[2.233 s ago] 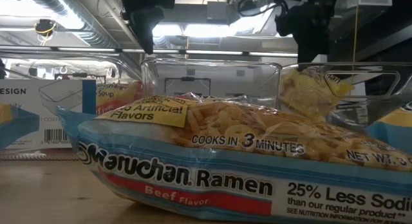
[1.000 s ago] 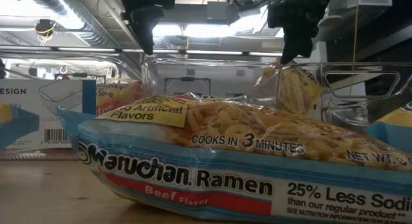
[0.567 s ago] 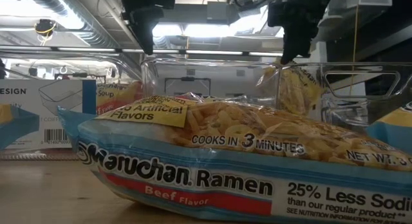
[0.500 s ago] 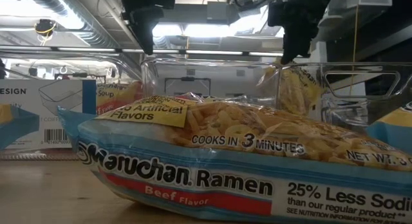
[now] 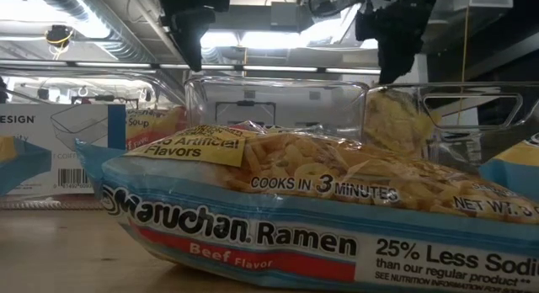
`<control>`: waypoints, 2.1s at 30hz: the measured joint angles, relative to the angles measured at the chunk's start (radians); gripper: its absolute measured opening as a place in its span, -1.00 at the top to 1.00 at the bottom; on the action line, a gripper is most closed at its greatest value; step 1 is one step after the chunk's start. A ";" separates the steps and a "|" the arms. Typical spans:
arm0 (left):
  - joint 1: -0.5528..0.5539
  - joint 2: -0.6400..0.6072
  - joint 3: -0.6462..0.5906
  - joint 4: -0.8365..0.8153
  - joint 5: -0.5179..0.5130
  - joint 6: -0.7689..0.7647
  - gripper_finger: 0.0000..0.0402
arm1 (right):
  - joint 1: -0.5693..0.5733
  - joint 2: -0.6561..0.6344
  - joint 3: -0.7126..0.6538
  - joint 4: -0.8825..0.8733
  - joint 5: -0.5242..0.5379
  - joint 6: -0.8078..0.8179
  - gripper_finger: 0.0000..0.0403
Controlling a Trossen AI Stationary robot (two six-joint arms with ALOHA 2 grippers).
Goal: Sort Maruchan noodles
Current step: Put the yellow noodle pack into the right transparent bin, then put the blue noodle pack into the middle transparent bin
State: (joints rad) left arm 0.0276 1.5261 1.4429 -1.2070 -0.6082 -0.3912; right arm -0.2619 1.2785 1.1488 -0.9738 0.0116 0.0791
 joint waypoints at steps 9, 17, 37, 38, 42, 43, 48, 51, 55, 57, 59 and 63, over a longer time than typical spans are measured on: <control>0.000 0.000 0.000 0.003 0.000 0.000 0.59 | 0.000 0.000 0.000 0.006 0.006 -0.005 0.58; 0.000 0.000 0.000 0.015 0.000 0.000 0.59 | 0.000 0.000 0.000 0.001 0.232 0.009 0.52; 0.000 0.000 0.000 -0.053 0.027 0.001 0.59 | 0.000 0.000 0.000 -0.266 0.119 0.277 0.52; 0.000 0.000 0.000 -0.057 0.027 0.002 0.59 | 0.000 0.000 0.000 -0.281 0.104 0.290 0.52; 0.000 0.000 0.000 -0.075 0.027 0.002 0.59 | 0.004 -0.027 0.000 -0.387 0.059 0.319 0.52; 0.000 0.000 0.000 -0.083 0.027 0.002 0.59 | 0.010 -0.038 0.000 -0.408 0.053 0.331 0.52; 0.003 0.000 0.000 -0.095 0.024 0.011 0.59 | 0.047 -0.113 0.000 -0.425 0.049 0.352 0.52; 0.003 0.000 0.000 -0.096 0.024 0.011 0.59 | 0.070 -0.154 0.000 -0.385 0.049 0.387 0.52; 0.003 0.000 0.000 -0.096 0.024 0.011 0.59 | 0.118 -0.202 0.000 -0.377 0.052 0.417 0.52; 0.003 0.000 0.000 -0.095 0.024 0.011 0.59 | 0.147 -0.225 0.000 -0.377 0.062 0.436 0.52; 0.003 0.000 0.000 -0.095 0.024 0.011 0.59 | 0.178 -0.244 0.000 -0.376 0.083 0.464 0.52; 0.003 0.000 0.000 -0.091 0.023 0.011 0.59 | 0.245 -0.273 0.000 -0.366 0.132 0.501 0.52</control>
State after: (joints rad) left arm 0.0307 1.5261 1.4433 -1.2982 -0.5850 -0.3801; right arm -0.0166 1.0052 1.1488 -1.3393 0.1435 0.5797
